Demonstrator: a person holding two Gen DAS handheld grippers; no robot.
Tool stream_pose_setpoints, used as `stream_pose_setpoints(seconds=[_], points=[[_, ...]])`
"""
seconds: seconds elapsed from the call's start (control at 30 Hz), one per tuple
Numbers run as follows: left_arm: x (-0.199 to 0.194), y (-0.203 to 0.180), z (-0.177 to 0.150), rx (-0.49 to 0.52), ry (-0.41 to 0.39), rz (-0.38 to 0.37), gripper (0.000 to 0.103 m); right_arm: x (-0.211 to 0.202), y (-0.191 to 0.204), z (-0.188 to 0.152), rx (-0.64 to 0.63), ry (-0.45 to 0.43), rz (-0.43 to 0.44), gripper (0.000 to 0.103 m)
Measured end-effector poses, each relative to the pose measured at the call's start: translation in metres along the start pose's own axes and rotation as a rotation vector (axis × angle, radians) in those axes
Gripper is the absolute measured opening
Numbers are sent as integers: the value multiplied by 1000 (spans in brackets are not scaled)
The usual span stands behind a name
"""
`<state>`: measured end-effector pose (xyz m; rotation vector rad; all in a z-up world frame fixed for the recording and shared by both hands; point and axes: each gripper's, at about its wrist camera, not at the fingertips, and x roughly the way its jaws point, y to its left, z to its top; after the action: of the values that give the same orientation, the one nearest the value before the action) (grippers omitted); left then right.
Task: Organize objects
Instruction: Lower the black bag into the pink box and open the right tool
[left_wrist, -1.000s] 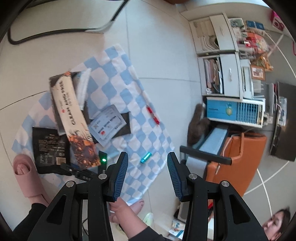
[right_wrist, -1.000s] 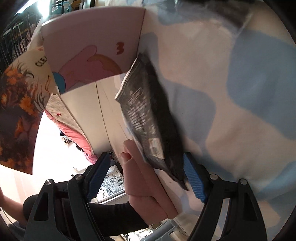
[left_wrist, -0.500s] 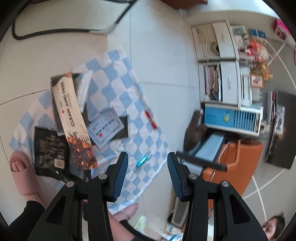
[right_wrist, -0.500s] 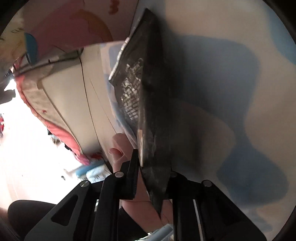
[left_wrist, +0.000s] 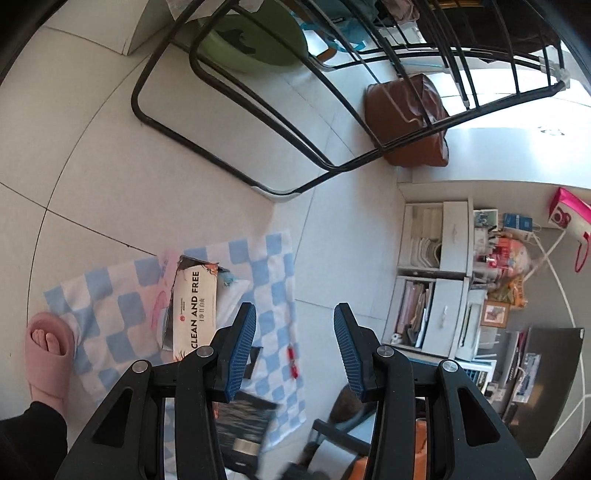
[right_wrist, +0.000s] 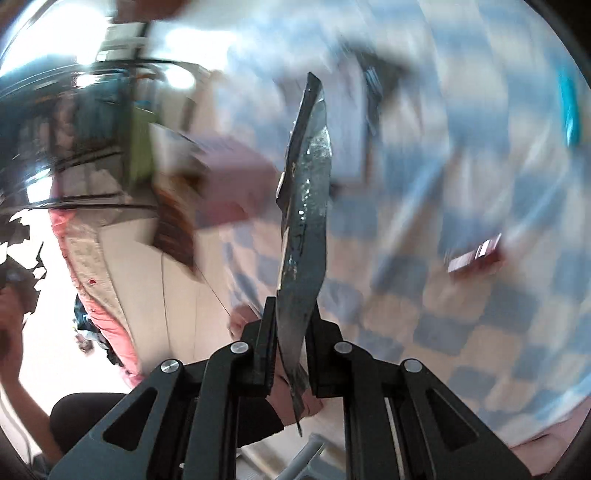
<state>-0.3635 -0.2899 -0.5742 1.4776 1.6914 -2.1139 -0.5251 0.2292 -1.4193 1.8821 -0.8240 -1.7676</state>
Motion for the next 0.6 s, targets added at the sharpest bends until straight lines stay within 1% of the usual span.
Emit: stream_pose_setpoints(seconds=[0.07,0.1,0.13,0.2,0.23,0.27,0.3,0.37,0.4,0.43,0.47,0.53,0.6], points=[[-1,2,-4,2,9,-2,42,-26,43,12,-96,-36,-36,14],[-1,4,-7,3,12,-2,42,-30,74,23,-154,-49,-65,14],[-3,5,-6,7,17,-4,42,-27,114,30,-222,-59,-99,14],[-8,5,0,14,21,-12,42,-27,172,39,-341,-71,-144,14],[-11,6,8,15,20,-17,42,-9,208,39,-373,-68,-144,14],[-13,7,8,17,17,-25,42,-4,220,35,-400,-57,-137,14],[-13,7,11,16,19,-30,42,5,234,39,-419,-42,-132,14],[-12,11,15,4,33,-34,42,23,251,45,-450,-13,-159,14],[-11,14,17,-12,44,-37,42,43,262,51,-473,0,-201,14],[-11,19,19,-34,52,-39,42,63,254,55,-489,12,-241,14],[-9,21,22,-51,57,-40,42,79,257,56,-504,26,-292,14],[-7,30,26,-98,67,-52,42,122,268,59,-535,72,-429,14],[-5,35,31,-126,76,-63,42,162,272,56,-602,122,-559,14]])
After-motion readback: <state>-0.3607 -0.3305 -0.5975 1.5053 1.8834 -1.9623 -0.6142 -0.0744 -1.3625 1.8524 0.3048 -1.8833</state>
